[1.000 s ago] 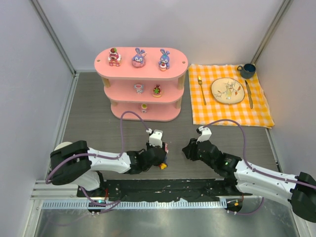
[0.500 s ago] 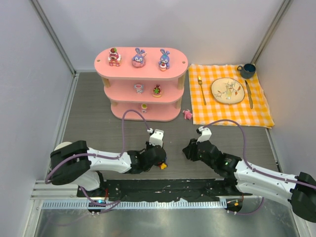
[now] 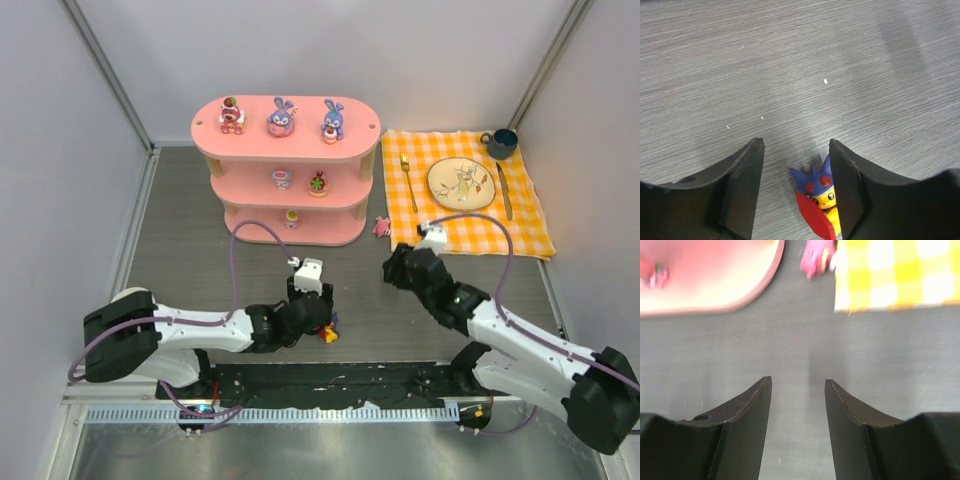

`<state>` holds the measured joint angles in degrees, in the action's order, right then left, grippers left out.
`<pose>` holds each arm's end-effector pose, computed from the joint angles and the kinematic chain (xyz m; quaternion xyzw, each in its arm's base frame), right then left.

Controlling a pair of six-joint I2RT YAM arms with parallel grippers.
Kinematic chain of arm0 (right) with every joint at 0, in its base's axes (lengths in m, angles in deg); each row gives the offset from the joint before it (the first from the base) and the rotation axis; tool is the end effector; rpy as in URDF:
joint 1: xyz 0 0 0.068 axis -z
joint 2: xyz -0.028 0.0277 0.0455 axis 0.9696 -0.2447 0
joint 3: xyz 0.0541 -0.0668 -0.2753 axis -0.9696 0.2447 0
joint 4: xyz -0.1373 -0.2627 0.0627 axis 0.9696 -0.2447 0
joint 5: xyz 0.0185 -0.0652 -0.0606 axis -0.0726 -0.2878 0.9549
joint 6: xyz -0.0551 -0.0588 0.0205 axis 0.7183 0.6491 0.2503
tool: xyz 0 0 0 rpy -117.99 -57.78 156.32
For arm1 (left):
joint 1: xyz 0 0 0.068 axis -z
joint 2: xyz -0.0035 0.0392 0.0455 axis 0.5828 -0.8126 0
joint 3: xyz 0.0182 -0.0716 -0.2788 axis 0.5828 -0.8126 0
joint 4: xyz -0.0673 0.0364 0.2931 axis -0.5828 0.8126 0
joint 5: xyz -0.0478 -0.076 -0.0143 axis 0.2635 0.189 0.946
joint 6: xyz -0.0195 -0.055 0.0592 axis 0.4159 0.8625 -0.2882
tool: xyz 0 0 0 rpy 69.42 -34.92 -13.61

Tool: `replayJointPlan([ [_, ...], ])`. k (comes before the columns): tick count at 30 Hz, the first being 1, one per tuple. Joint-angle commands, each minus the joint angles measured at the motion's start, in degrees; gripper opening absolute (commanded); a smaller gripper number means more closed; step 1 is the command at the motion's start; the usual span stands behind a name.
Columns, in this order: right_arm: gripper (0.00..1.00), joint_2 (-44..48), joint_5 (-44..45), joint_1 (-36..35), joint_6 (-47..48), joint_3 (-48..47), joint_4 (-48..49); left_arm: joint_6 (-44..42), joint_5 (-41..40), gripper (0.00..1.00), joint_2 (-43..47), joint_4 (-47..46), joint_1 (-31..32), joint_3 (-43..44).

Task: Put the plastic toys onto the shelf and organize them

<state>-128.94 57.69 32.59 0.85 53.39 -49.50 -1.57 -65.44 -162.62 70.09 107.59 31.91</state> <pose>0.1951 0.1412 0.1729 0.0597 0.8679 0.1480 0.4705 0.1379 -0.2783 0.1380 0.0810 0.8630 -0.1785 0.4656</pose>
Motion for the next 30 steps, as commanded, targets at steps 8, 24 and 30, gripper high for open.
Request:
replayJointPlan([
  [8, 0.50, -25.1, -20.5, 21.9, 15.3, -22.2, 8.0, 3.3, -4.0, 0.66, 10.9, 2.4, 0.0, -4.3],
  [24, 0.45, -42.0, -17.3, 22.8, 16.6, -31.1, 11.7, 3.4, -5.2, 0.68, 12.8, 3.2, 0.0, -6.0],
  [30, 0.45, -46.4, -16.7, 22.8, 17.0, -33.8, 11.7, 3.5, -5.5, 0.68, 13.5, 3.8, 0.1, -6.4],
])
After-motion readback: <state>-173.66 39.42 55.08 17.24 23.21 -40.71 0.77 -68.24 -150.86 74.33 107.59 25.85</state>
